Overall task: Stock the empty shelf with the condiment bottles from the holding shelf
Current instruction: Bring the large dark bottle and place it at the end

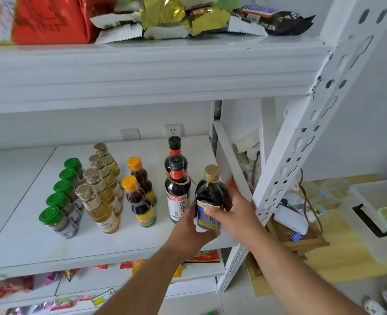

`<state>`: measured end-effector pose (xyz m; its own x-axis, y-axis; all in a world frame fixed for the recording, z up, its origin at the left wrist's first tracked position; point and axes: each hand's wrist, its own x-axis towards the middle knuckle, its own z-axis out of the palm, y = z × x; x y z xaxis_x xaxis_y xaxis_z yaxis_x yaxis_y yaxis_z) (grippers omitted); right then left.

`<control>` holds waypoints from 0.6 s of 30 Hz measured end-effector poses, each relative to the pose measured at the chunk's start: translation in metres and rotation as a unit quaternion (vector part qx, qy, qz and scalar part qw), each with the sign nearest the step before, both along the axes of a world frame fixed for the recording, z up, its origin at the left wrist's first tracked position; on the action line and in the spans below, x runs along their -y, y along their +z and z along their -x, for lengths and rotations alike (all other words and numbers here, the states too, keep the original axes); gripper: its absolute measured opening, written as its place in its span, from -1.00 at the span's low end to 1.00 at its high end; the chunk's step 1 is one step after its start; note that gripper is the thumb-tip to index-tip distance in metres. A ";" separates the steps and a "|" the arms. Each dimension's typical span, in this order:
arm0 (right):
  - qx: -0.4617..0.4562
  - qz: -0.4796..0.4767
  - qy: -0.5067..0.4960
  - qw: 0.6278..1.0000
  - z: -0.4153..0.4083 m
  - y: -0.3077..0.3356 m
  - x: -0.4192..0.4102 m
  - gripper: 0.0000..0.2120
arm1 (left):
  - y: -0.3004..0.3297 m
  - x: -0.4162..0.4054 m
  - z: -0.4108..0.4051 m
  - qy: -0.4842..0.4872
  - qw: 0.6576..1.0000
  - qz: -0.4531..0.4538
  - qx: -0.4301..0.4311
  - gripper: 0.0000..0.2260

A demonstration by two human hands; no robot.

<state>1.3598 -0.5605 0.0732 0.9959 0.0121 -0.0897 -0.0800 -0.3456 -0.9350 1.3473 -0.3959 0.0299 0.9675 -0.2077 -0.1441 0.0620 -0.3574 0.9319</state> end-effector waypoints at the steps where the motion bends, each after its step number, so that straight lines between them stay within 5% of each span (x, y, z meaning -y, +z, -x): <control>1: 0.001 -0.001 0.000 1.000 -0.001 0.001 0.000 -0.61 | 0.001 0.000 -0.001 -0.001 1.000 0.001 -0.001 -0.46; 18: -0.043 0.024 -0.073 0.996 0.011 -0.031 -0.020 -0.66 | 0.000 0.010 -0.005 0.003 0.999 0.039 0.005 -0.36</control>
